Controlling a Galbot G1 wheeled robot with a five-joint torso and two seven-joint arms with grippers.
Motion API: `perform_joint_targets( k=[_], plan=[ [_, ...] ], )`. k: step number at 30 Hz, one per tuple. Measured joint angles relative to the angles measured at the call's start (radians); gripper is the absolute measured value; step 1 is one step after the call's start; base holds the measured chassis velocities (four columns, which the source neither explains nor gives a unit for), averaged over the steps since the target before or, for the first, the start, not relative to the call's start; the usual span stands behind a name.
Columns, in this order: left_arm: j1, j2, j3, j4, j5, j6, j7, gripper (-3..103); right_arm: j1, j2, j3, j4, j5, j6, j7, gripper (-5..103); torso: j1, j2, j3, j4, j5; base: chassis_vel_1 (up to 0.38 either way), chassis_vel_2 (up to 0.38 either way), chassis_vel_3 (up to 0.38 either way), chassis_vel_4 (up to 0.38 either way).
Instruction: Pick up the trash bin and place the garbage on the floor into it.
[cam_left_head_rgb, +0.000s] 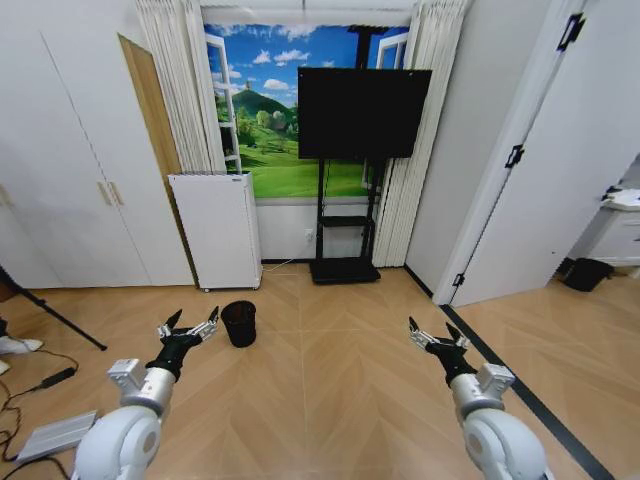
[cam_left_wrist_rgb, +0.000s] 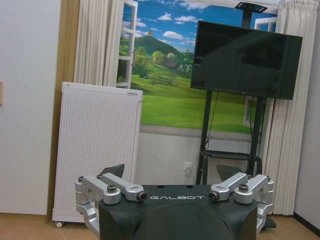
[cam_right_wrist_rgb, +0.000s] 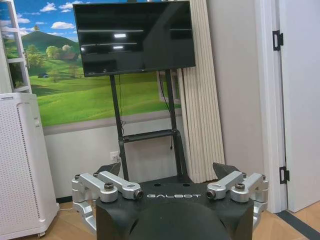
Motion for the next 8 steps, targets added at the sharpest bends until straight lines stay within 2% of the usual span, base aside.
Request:
perform_joint_targets(
  k=[4, 8],
  plan=[
    [0.009, 0.015, -0.003, -0.002, 0.002, 0.002, 0.019, 100, -0.012, -0.005, 0.007, -0.002, -0.004, 0.018, -0.063, 100, 0.000, 0.000, 0.000, -0.0001, 0.0000, 0.000, 0.000, 0.000, 0.000],
    [0.012, 0.019, -0.003, -0.007, 0.012, 0.007, 0.017, 100, -0.012, -0.009, 0.005, -0.003, -0.019, 0.021, -0.076, 100, 0.000, 0.000, 0.000, 0.0001, 0.0000, 0.000, 0.000, 0.000, 0.000]
  ],
)
